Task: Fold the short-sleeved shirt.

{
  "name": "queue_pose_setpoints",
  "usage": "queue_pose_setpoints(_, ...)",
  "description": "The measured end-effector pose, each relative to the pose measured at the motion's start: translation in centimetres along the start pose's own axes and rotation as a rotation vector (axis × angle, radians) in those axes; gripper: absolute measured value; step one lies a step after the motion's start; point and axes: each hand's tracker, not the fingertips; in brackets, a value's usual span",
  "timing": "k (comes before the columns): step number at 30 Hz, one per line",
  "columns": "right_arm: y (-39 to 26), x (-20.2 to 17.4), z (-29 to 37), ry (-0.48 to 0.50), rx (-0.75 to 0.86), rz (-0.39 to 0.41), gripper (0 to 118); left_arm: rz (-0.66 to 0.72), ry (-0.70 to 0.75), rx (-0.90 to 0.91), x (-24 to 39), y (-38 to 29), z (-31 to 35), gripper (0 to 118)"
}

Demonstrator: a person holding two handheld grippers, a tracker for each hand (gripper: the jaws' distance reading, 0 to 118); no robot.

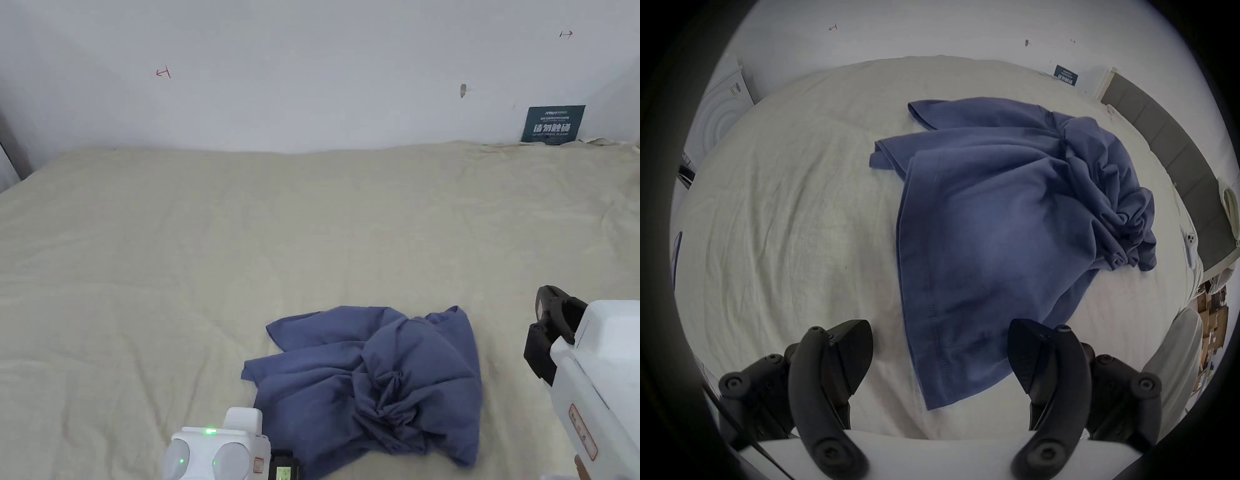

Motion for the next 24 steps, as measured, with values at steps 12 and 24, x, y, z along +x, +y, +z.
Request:
queue_pose_setpoints(12, -0.2, 0.2, -0.8, -0.004, -0.013, -0.005, 0, -0.091, -0.047, -0.019, 0.9, 0.2, 1.1, 3)
queue_pose_setpoints(24, -0.7, 0.3, -10.1, 0.008, -0.165, 0.049, 0, 0.024, -0.159, 0.2, -1.5, 3.1, 7.0, 2)
